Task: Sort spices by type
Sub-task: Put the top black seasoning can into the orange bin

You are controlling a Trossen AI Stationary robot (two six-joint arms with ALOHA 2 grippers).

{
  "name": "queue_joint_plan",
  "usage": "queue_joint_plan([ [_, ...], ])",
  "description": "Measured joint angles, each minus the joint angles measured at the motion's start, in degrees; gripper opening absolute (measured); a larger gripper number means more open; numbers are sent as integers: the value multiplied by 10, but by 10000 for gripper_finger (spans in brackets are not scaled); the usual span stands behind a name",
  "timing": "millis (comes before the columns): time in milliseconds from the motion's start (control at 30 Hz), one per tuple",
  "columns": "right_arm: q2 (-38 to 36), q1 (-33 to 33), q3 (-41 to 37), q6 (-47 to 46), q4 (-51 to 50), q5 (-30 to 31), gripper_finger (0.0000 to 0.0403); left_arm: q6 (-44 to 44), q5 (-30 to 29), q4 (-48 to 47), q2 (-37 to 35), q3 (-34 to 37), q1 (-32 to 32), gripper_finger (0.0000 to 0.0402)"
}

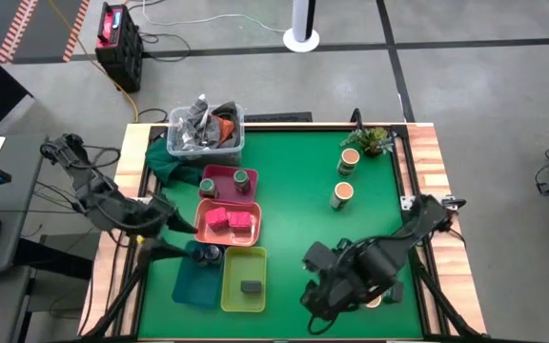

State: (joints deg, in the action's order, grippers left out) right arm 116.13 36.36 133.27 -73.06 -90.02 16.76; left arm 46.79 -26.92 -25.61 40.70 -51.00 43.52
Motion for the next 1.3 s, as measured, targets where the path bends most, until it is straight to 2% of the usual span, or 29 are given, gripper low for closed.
queue_joint_plan([
  [200, -55, 6, 0, 0, 1, 85, 286, -120, 43, 172, 1, 0, 0, 367],
  [300, -85, 8, 0, -5, 1, 138, 286, -156, 53, 230, 0, 0, 0, 367],
  [433, -109, 7, 0, -5, 1, 161, 286, -172, 61, 276, 0, 0, 0, 367],
  [1033, -116, -14, 0, 44, 0, 146, 286, -159, 57, 279, 1, 0, 0, 367],
  [1200, -116, -25, 0, 56, 0, 149, 286, -155, -4, 276, 15, 0, 0, 367],
  [1300, -116, -53, 0, 81, 0, 150, 286, -141, -51, 272, 30, 0, 0, 367],
])
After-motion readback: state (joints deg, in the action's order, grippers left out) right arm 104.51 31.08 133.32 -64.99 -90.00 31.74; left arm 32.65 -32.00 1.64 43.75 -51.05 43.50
